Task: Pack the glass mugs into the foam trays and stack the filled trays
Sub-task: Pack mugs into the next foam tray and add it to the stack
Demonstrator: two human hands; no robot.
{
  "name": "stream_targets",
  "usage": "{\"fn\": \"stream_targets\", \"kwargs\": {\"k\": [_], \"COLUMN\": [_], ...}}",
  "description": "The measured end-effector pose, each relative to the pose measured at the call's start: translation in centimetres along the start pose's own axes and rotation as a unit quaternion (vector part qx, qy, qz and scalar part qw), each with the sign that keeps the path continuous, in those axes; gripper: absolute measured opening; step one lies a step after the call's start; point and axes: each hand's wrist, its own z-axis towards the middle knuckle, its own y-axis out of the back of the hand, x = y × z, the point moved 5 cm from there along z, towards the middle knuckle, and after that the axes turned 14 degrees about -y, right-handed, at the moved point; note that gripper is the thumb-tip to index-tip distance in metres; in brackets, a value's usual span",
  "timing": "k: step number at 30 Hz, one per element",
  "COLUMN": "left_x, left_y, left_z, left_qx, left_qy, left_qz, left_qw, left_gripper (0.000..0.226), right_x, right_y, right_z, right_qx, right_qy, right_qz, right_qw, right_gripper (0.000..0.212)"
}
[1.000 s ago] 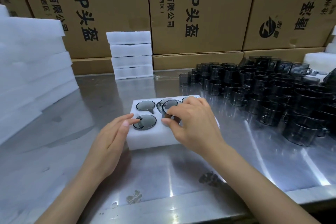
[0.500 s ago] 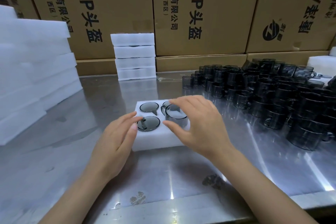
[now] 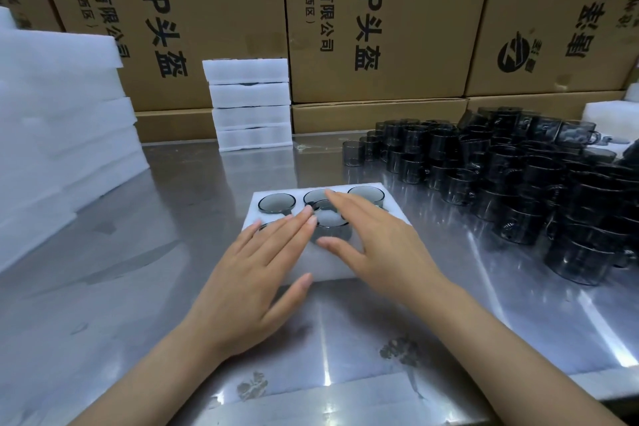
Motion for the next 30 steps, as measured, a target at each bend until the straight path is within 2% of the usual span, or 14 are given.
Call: {"fn": "stream_targets", "kwargs": {"k": [9,13,15,17,19,21,24,30], "left_x": [-0.5,-0.7,-0.8,-0.8,-0.8,-0.6,-0.5,-0.4], "left_y": [-0.1,0.0,0.0,-0.1,-0.2,-0.1,-0.1,0.0], "left_z": [0.5,0.4,0.3,0.1,-0.1,-0.2,-0.4,-0.2], "left_qx": [0.006,0.000,0.006,0.017,0.018,0.010,0.001,-0.013], "left_qy": [0.023,0.043,0.041,0.036,0.041,0.053,0.056,0.053], "left_qz": [-0.007,-0.021,-0.016,-0.013,-0.022,-0.042,-0.055,-0.066], "left_qw": [1.000,0.999,0.999,0.999,0.999,0.998,0.997,0.996], "left_gripper": [0.048,0.047,0.049,0.050,0.051,0.051,0.050,0.047], "right_x": [-0.2,0.0,0.0,-1.1,-3.4,-6.3,-9.5,-12.5], "right_y": [-1.4,-1.1,-0.5,0.9,2.3,3.5,5.1,8.9], "right_z": [-0.4,-0.6,-0.5,0.0,0.9,1.6,2.2,3.5], "right_qx": [0.081,0.050,0.007,-0.062,-0.127,-0.160,-0.154,-0.180], "right_qy": [0.013,0.018,0.009,-0.033,-0.106,-0.191,-0.297,-0.366], "right_qz": [-0.110,-0.095,-0.025,0.075,0.106,0.073,0.007,-0.130], "right_qw": [0.991,0.994,1.000,0.995,0.980,0.966,0.942,0.904], "right_gripper": [0.066,0.062,0.053,0.044,0.040,0.037,0.041,0.042]}}
